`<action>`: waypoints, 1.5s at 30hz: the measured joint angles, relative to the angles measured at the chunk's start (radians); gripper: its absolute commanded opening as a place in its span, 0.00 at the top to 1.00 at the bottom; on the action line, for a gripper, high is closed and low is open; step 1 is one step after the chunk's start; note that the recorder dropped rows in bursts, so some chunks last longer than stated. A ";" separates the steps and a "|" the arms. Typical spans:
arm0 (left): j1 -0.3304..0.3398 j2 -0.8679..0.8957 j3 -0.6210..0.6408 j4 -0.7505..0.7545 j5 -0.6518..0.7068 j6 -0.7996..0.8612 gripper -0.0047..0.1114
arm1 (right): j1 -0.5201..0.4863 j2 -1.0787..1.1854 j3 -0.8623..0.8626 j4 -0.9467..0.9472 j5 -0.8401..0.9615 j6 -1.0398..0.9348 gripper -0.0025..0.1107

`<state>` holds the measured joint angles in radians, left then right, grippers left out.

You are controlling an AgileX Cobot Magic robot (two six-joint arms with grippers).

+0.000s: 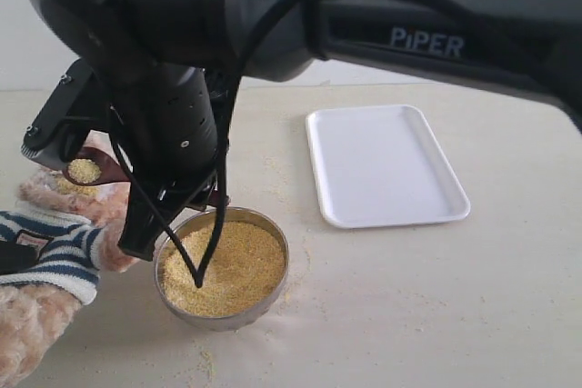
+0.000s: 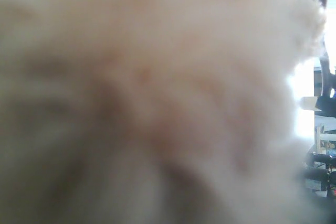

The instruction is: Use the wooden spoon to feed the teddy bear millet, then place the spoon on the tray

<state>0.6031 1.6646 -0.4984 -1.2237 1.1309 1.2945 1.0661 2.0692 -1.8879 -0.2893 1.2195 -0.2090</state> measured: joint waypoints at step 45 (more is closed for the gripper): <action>0.000 0.000 0.000 0.000 0.000 0.000 0.92 | 0.141 0.124 -0.064 -0.483 -0.005 0.107 0.98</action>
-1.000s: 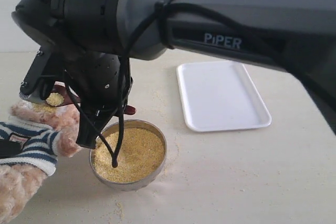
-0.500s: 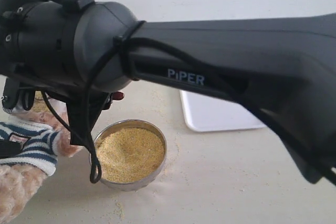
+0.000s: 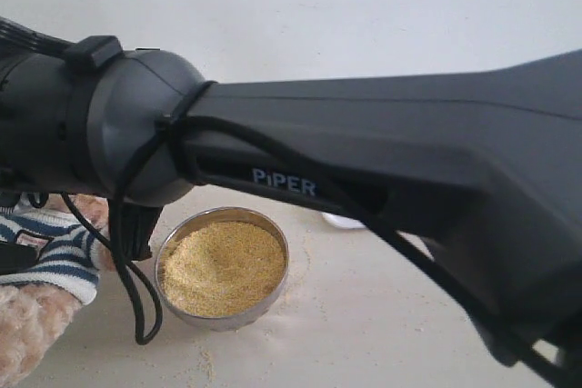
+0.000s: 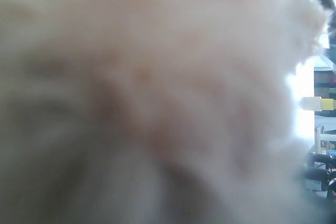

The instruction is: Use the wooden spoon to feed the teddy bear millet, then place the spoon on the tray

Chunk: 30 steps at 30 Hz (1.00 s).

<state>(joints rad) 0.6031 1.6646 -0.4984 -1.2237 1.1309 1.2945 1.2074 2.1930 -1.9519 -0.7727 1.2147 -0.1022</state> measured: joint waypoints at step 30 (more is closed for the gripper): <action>0.000 0.000 0.000 0.000 0.000 0.000 0.92 | 0.020 0.022 0.040 -0.107 0.002 0.114 0.98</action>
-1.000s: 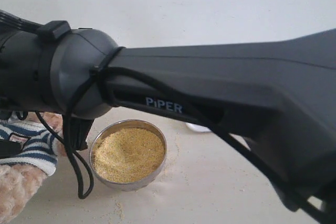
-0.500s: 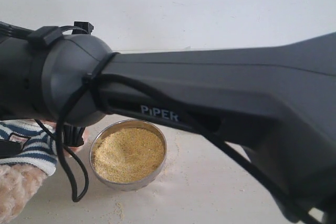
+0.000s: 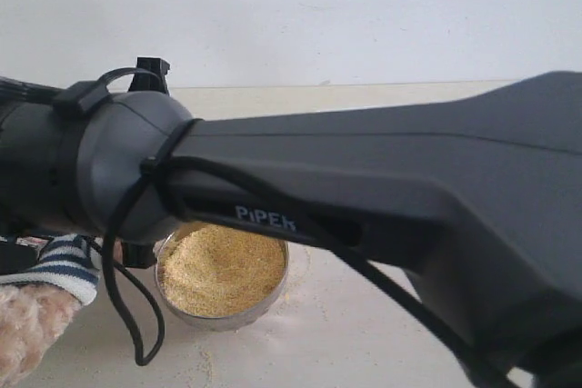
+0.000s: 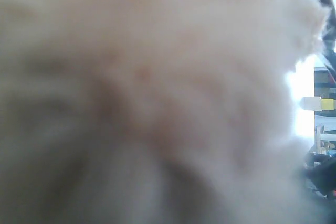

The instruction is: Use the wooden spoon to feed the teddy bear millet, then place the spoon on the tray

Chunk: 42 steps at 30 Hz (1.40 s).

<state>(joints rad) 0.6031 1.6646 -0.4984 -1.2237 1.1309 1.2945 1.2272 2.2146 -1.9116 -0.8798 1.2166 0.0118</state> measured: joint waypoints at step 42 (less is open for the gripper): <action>0.000 0.000 0.000 0.000 0.000 0.000 0.92 | 0.001 -0.097 0.109 -0.062 -0.004 0.171 0.98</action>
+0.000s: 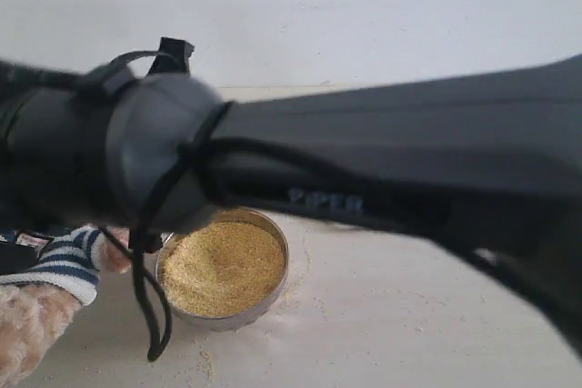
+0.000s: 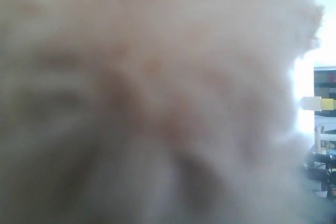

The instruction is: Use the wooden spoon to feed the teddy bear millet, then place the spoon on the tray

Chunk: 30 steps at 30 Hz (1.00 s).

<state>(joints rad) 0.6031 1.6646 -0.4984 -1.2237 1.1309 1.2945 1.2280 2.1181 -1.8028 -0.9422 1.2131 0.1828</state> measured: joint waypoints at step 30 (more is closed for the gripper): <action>0.000 0.000 0.000 0.000 0.000 0.000 0.92 | -0.644 -0.607 0.778 0.522 -0.579 0.369 0.98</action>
<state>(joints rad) 0.6031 1.6646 -0.4984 -1.2237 1.1309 1.2945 0.5843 1.5111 -1.0250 -0.4205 0.6336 0.5516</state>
